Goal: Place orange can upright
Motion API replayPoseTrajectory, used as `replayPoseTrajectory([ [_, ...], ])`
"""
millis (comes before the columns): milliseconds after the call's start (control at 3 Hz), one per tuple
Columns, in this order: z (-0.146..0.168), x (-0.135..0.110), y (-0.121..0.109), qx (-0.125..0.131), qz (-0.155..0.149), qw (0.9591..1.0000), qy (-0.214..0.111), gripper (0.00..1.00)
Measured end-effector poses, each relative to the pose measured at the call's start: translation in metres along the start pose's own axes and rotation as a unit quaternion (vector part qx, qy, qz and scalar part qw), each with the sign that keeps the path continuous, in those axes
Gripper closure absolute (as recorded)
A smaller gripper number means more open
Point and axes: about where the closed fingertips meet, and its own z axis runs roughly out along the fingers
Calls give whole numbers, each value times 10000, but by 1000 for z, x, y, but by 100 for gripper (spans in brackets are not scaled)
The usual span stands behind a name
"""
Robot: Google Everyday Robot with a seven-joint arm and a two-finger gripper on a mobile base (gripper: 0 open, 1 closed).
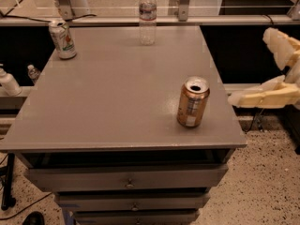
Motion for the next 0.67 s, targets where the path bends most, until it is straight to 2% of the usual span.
replayPoseTrajectory([
  [333, -56, -82, -11, 394, -672, 9967, 243, 0],
  [667, -64, -109, -18, 494, -899, 9946, 139, 0],
])
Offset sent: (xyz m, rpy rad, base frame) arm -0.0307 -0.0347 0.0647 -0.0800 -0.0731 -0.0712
